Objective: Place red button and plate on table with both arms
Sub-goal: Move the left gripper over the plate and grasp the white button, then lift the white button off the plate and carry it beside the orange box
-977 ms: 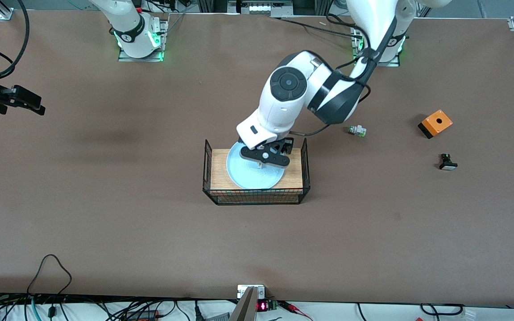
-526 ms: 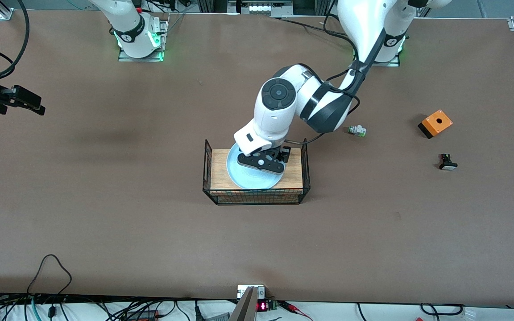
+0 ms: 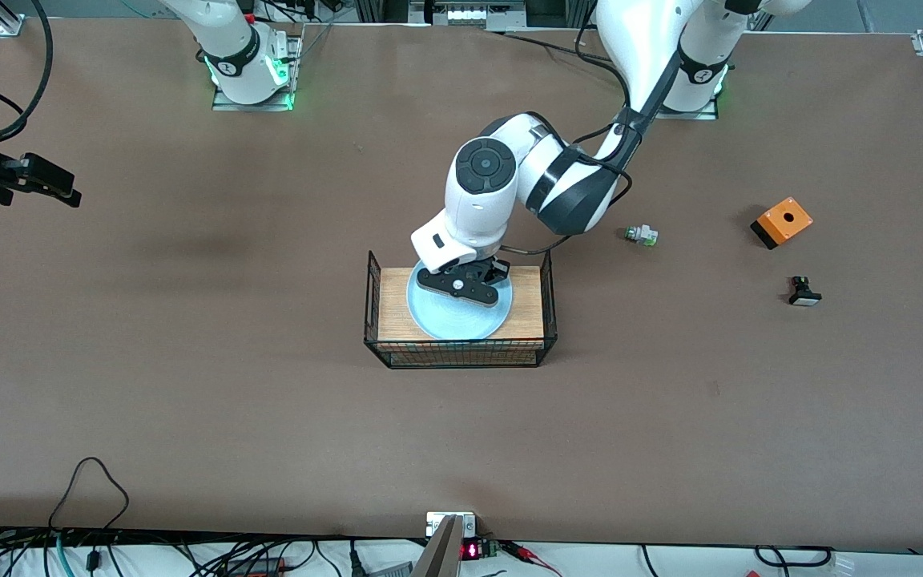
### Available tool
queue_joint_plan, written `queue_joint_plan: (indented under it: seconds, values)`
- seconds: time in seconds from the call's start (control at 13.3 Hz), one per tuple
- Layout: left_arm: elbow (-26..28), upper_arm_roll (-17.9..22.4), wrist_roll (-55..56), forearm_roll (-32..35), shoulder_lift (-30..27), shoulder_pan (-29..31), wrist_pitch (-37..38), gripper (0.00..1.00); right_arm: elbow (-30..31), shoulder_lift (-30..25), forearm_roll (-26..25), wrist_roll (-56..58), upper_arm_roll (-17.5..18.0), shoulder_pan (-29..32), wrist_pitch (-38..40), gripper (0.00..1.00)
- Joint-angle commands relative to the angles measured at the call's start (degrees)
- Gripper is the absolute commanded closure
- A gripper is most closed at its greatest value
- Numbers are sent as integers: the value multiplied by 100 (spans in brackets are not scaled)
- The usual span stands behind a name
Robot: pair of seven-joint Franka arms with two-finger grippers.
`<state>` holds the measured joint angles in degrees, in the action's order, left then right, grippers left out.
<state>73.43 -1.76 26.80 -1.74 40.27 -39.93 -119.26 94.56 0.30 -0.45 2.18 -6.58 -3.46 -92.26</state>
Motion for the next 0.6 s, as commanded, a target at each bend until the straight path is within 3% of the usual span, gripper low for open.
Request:
queue_joint_plan:
  seconds: [0.0, 0.53]
  values:
    - [-30, 62, 18, 104, -334, 37, 217, 85, -16, -30, 28, 28, 7, 3, -12, 0]
    - [-39, 88, -453, 104, -1503, 616, 2325, 85, -166, 58, 19, 37, -19, 29, 32, 0]
